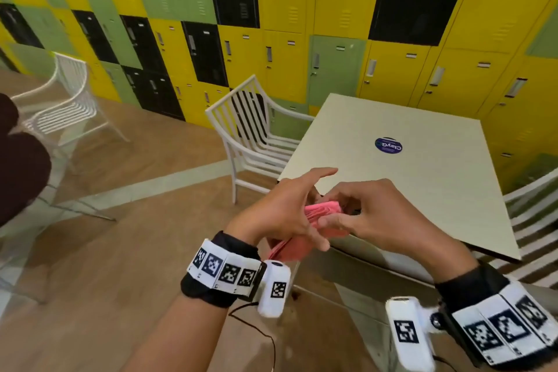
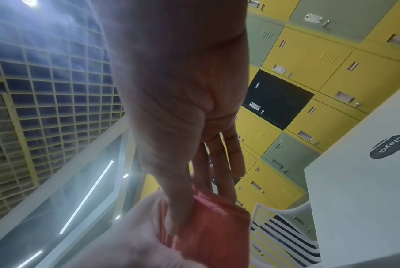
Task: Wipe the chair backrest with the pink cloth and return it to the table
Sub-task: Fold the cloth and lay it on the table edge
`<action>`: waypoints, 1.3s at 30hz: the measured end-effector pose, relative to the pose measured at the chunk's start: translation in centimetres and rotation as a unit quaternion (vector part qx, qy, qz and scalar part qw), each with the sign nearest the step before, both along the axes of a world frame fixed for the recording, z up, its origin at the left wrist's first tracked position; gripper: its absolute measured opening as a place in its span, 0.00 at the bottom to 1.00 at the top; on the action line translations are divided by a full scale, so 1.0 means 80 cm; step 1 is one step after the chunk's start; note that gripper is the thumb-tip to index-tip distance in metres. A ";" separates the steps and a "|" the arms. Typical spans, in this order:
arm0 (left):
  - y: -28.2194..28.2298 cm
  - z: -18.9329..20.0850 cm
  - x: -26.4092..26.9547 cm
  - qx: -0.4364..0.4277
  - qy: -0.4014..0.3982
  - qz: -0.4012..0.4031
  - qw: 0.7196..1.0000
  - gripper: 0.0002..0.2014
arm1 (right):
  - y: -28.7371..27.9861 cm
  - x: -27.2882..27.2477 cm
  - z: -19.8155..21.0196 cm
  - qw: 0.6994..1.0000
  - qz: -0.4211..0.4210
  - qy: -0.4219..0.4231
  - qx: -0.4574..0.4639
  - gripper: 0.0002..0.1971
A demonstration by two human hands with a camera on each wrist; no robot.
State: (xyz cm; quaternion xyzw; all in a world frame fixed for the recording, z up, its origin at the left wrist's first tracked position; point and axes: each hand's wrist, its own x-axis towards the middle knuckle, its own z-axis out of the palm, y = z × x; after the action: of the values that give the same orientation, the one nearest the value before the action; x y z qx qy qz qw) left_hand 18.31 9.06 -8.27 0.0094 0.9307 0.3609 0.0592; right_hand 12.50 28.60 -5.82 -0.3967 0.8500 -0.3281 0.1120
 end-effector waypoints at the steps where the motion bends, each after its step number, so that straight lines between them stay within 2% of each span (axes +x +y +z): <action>1: -0.013 0.001 0.000 -0.006 -0.012 -0.010 1.000 0.61 | -0.011 -0.004 0.000 1.000 -0.004 0.004 0.002 0.10; 2: -0.026 0.002 0.002 -0.005 -0.021 -0.023 1.000 0.54 | -0.021 -0.009 0.001 1.000 -0.011 0.007 0.004 0.07; 5: -0.069 0.000 -0.001 0.004 -0.045 -0.031 0.998 0.24 | -0.038 -0.034 0.001 0.999 -0.042 0.002 0.006 0.04; 6: -0.087 -0.005 -0.007 0.012 -0.045 -0.026 0.999 0.17 | -0.043 -0.046 -0.001 0.998 -0.055 -0.003 0.004 0.04; 8: -0.116 -0.014 -0.023 0.047 -0.037 -0.004 0.998 0.13 | -0.050 -0.073 -0.010 0.996 -0.085 -0.019 -0.001 0.04; 11: -0.153 -0.021 -0.059 0.117 -0.014 0.041 0.992 0.13 | -0.065 -0.115 -0.034 0.990 -0.122 -0.072 -0.015 0.06; 14: -0.179 -0.031 -0.111 0.133 -0.009 0.057 0.989 0.12 | -0.086 -0.154 -0.060 0.982 -0.149 -0.111 -0.015 0.05; 21: -0.229 -0.098 -0.259 0.065 -0.088 0.072 0.991 0.12 | -0.144 -0.259 -0.116 0.971 -0.177 -0.152 0.052 0.03; 25: -0.243 -0.165 -0.339 0.008 -0.152 0.061 0.986 0.19 | -0.170 -0.320 -0.173 0.959 -0.186 -0.174 0.125 0.04; 28: -0.240 -0.218 -0.383 -0.085 -0.151 0.039 0.984 0.22 | -0.182 -0.354 -0.225 0.952 -0.198 -0.174 0.156 0.05; 32: -0.242 -0.281 -0.422 -0.109 -0.144 0.064 0.981 0.20 | -0.198 -0.380 -0.290 0.944 -0.239 -0.176 0.143 0.04; 35: -0.243 -0.314 -0.439 -0.133 -0.102 0.101 0.981 0.20 | -0.207 -0.393 -0.326 0.943 -0.276 -0.161 0.097 0.03; 37: -0.244 -0.329 -0.442 -0.174 -0.071 0.103 0.977 0.19 | -0.213 -0.395 -0.343 0.945 -0.284 -0.137 0.081 0.08; 39: -0.244 -0.348 -0.439 -0.205 -0.079 0.069 0.973 0.20 | -0.215 -0.393 -0.357 0.948 -0.270 -0.131 0.105 0.13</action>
State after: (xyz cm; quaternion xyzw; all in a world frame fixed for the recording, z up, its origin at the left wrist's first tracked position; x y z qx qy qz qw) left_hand -16.84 -10.45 -36.11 -0.0954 0.9756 0.1652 0.1085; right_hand -18.92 11.38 -34.37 -0.0923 0.9326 -0.3043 0.1708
